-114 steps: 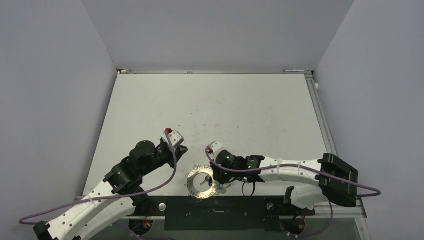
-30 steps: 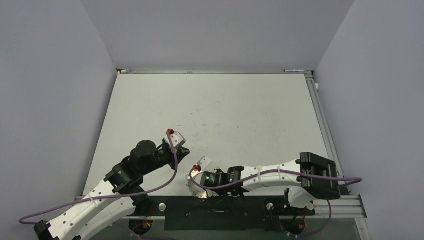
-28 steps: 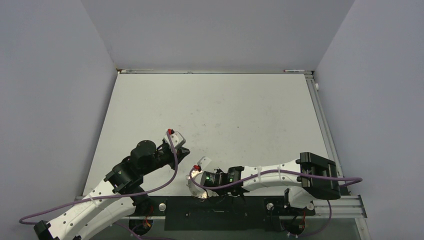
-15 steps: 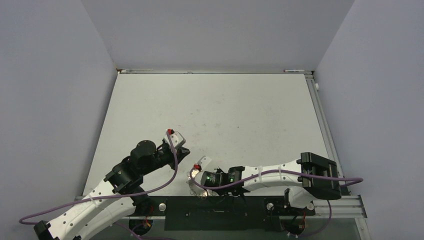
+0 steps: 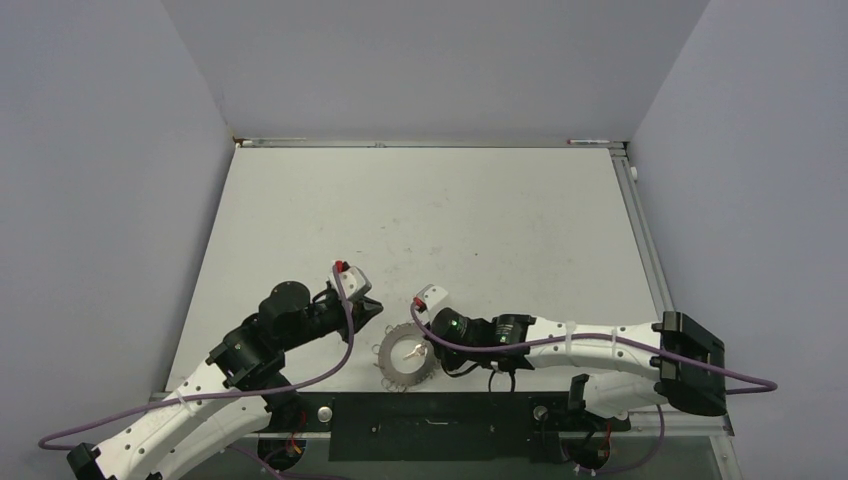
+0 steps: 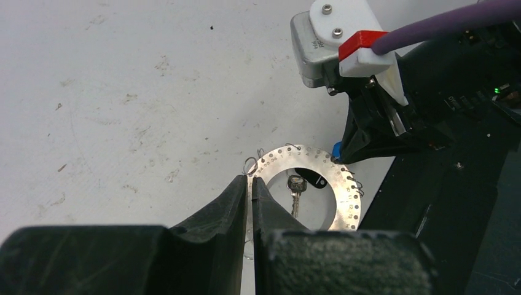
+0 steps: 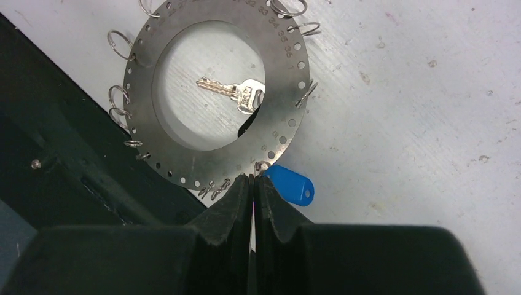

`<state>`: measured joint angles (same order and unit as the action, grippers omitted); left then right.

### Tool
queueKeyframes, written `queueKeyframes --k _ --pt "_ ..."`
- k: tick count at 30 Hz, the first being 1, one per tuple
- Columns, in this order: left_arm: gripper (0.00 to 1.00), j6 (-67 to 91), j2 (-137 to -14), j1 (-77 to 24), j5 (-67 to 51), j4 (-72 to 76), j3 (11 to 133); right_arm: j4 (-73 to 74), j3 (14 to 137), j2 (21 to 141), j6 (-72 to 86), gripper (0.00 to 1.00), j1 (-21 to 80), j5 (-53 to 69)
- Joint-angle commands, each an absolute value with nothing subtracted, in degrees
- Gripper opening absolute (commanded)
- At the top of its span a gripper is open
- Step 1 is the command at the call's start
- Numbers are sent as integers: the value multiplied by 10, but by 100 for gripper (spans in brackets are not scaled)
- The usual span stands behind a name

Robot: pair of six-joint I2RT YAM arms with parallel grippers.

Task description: Put the keys on the keyring

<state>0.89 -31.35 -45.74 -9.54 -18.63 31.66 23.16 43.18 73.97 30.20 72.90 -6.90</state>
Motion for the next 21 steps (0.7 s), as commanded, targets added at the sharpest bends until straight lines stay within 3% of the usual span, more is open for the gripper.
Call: queueKeyframes --k 1,18,21 --pt "5 14 -304 -456 -157 -151 325 197 433 713 278 5 718 -35" --pt "5 32 -281 -455 -344 -65 307 204 512 662 194 5 642 101" --pt "13 27 -287 -455 -354 -56 303 205 518 661 185 5 626 121"
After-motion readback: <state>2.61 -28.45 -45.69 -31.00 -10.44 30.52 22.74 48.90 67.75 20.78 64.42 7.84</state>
